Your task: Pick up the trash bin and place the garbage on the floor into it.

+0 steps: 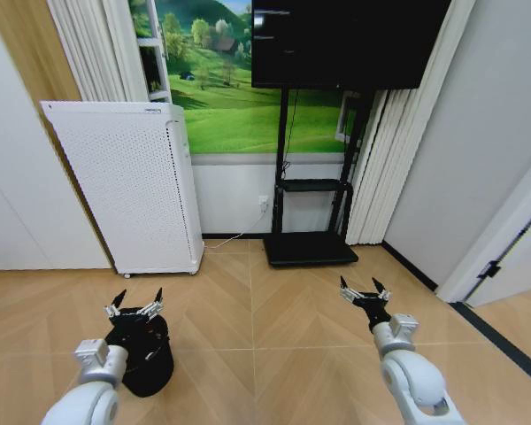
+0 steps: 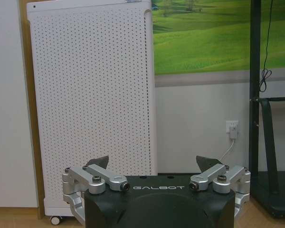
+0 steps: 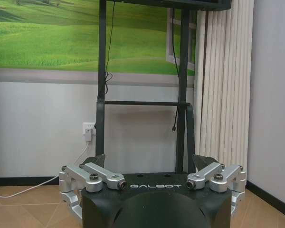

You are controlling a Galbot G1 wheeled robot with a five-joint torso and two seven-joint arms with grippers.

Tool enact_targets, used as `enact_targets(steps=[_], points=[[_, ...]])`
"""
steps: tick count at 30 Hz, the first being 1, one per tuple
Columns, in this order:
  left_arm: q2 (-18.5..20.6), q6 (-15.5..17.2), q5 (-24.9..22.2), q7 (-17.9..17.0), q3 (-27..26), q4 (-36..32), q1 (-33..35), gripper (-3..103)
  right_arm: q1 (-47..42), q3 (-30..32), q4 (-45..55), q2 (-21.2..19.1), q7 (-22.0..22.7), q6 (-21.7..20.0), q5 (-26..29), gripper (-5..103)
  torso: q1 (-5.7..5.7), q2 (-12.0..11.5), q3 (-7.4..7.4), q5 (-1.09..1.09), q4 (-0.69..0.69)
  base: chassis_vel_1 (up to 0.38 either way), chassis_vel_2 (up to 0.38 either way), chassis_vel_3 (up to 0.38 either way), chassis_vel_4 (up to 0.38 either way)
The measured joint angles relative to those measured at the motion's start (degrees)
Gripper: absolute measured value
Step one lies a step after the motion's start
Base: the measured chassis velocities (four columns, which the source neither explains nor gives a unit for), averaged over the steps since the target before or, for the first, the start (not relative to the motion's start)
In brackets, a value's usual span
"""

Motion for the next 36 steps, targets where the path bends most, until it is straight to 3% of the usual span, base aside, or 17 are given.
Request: enact_targets(steps=[17,36], points=[[0.69,0.81,-1.0,-0.33,-0.94,-1.1,0.15,100,-0.44,-0.55,2.56,-1.46,-0.24,-1.51,2.15,100,0.61,4.42,3.8,0.0,0.0,0.0,0.0,0.0,0.0],[0.83,1.54,-1.59,-0.3,-1.27,-1.31,0.16,100,-0.16,0.26,2.42,-1.5,0.32,-2.82,3.37,100,1.68,8.68,6.98,0.0,0.0,0.0,0.0,0.0,0.0]])
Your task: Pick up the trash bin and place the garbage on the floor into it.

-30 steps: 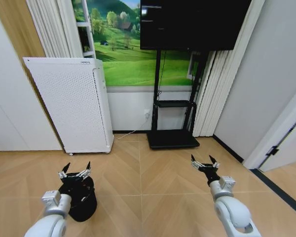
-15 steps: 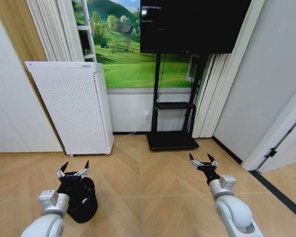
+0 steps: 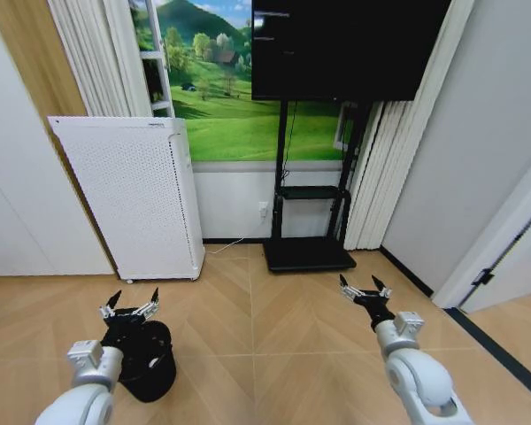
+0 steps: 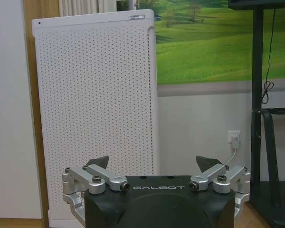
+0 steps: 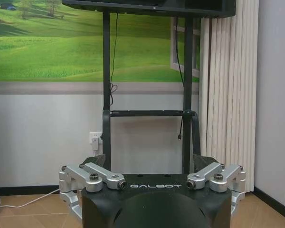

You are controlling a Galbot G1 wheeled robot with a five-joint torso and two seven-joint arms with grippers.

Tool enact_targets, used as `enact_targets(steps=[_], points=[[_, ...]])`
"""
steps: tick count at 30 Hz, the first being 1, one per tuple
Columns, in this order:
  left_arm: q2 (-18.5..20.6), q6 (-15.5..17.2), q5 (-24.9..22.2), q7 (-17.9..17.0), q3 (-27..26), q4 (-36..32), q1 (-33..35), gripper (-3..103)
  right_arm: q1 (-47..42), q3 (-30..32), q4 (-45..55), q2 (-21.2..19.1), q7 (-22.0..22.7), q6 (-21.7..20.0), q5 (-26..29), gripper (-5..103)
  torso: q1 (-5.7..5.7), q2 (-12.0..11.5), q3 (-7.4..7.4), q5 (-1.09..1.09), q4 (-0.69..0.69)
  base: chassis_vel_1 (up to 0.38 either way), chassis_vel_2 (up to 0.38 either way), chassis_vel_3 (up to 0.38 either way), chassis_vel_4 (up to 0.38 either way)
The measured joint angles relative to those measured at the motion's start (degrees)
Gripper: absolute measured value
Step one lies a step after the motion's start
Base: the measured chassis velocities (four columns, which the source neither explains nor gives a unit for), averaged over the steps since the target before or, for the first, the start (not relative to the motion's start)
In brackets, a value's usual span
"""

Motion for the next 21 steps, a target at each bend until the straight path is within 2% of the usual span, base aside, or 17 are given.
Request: enact_targets(steps=[21], points=[[-0.61,0.47,-0.7,-0.18,0.05,0.0,-0.4,100,-0.03,0.23,0.37,0.15,0.29,-0.26,0.13,100,1.27,4.87,3.59,0.0,0.0,0.0,0.0,0.0,0.0]])
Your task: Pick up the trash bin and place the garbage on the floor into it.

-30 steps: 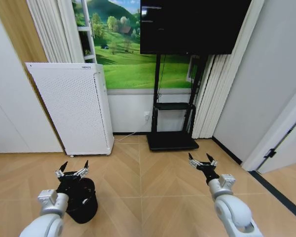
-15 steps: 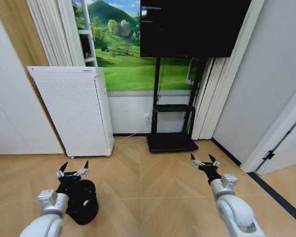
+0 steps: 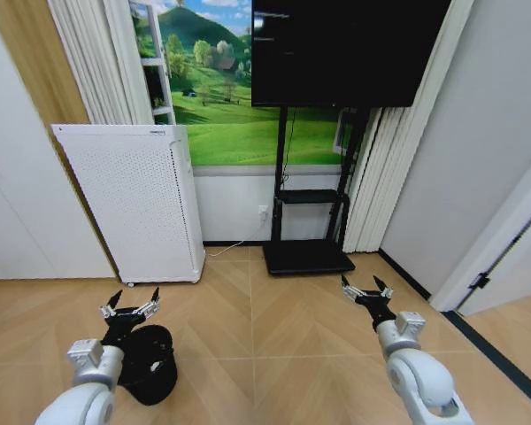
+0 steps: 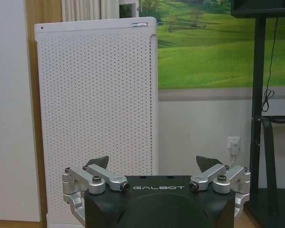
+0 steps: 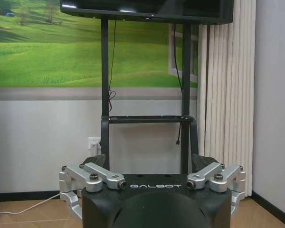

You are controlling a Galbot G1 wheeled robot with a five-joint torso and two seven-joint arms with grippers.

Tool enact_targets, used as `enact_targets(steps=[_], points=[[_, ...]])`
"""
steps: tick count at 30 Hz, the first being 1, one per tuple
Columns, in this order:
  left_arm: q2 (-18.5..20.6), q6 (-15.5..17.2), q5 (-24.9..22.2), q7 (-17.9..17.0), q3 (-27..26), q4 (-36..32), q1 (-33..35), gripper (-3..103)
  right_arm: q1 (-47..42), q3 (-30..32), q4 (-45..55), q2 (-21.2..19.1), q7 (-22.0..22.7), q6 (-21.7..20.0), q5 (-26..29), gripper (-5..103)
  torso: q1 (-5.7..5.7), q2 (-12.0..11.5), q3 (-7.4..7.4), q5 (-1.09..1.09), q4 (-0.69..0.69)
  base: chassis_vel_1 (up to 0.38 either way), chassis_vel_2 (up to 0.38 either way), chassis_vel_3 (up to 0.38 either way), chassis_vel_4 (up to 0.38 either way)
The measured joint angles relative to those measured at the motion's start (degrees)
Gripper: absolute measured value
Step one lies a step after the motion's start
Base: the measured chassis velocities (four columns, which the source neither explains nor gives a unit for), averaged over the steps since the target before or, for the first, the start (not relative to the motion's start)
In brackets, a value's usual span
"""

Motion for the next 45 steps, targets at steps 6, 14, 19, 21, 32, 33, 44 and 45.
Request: enact_targets(steps=[6,14,19,21,32,33,44,45], points=[[-0.16,0.0,0.25,-0.1,-0.05,-0.68,0.27,100,-0.03,0.38,-0.02,-0.06,-0.05,0.07,0.22,100,0.49,1.54,1.04,0.0,0.0,0.0,0.0,0.0,0.0],[-0.28,0.09,0.58,-0.42,-0.12,-1.46,0.72,100,-0.25,0.9,-0.05,-0.11,-0.15,0.37,0.53,100,1.04,3.12,2.08,0.0,0.0,0.0,0.0,0.0,0.0],[-0.31,0.17,1.62,-0.69,-0.12,-1.76,0.86,100,-0.93,1.91,-0.06,-0.37,-0.6,1.09,0.82,100,1.5,4.59,3.09,0.0,0.0,0.0,0.0,0.0,0.0],[-0.37,0.17,1.7,-0.72,-0.12,-1.89,0.9,100,-1.02,2.08,-0.06,-0.46,-0.65,1.22,0.87,100,1.6,4.86,3.26,0.0,0.0,0.0,0.0,0.0,0.0],[-0.89,0.44,2.07,-1.04,0.04,-3.09,1.36,100,-1.35,3.77,-0.02,-2.07,-1.6,1.6,2.64,100,2.49,7.44,4.96,0.0,0.0,0.0,0.0,0.0,0.0],[-0.93,0.48,2.07,-1.11,0.0,-3.34,1.47,100,-1.34,3.96,-0.02,-2.28,-1.76,1.64,2.83,100,2.63,7.87,5.23,0.0,0.0,0.0,0.0,0.0,0.0],[-1.58,0.54,2.59,-1.14,-0.2,-4.4,2.36,100,-1.45,4.28,0.02,-3.08,-2.28,2.02,3.57,100,3.52,10.29,6.77,0.0,0.0,0.0,0.0,0.0,0.0],[-1.65,0.54,2.65,-1.14,-0.21,-4.45,2.4,100,-1.38,4.28,-0.01,-3.24,-2.33,2.06,3.61,100,3.62,10.54,6.92,0.0,0.0,0.0,0.0,0.0,0.0]])
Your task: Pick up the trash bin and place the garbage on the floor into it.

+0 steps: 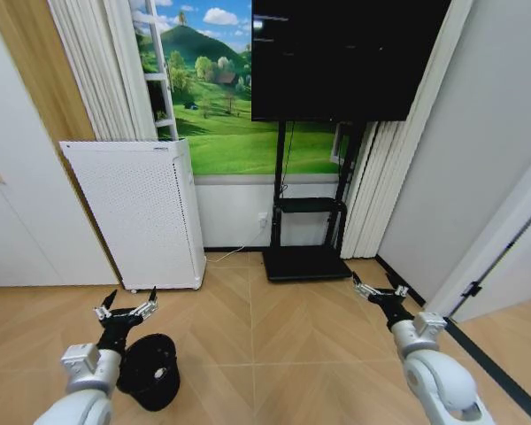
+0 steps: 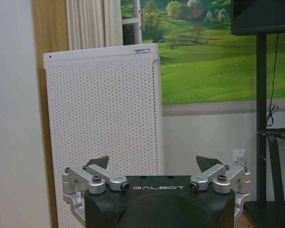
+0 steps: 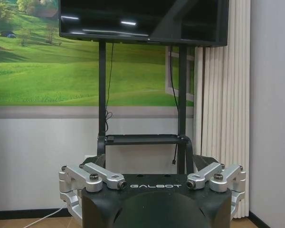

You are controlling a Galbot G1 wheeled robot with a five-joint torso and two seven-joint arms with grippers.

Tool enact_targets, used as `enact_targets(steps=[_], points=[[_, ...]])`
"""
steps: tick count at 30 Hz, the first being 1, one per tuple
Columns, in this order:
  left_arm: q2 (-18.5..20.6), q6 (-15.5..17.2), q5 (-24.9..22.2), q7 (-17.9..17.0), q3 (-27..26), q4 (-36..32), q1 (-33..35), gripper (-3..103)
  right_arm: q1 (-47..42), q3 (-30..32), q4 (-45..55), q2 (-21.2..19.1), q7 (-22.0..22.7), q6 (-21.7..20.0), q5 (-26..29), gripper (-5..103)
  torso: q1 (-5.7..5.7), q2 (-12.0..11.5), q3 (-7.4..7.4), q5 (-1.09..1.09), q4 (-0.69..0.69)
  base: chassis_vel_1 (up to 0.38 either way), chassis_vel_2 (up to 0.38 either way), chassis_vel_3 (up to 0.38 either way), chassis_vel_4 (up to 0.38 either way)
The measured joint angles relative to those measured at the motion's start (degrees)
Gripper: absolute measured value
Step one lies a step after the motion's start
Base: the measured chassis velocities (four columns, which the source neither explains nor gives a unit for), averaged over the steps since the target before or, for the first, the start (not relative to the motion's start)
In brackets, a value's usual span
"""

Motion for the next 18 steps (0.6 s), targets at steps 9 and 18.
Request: enact_targets(steps=[9,18], points=[[-0.28,-0.02,0.0,0.05,0.07,-0.18,0.03,100,0.56,0.09,-0.34,-0.52,-0.34,0.0,0.48,100,0.81,2.1,1.3,0.0,0.0,0.0,0.0,0.0,0.0],[-0.37,-0.06,0.0,0.06,0.06,-0.24,0.03,100,0.52,0.45,-0.58,-0.77,-0.67,0.0,0.75,100,1.7,4.37,2.67,0.0,0.0,0.0,0.0,0.0,0.0]])
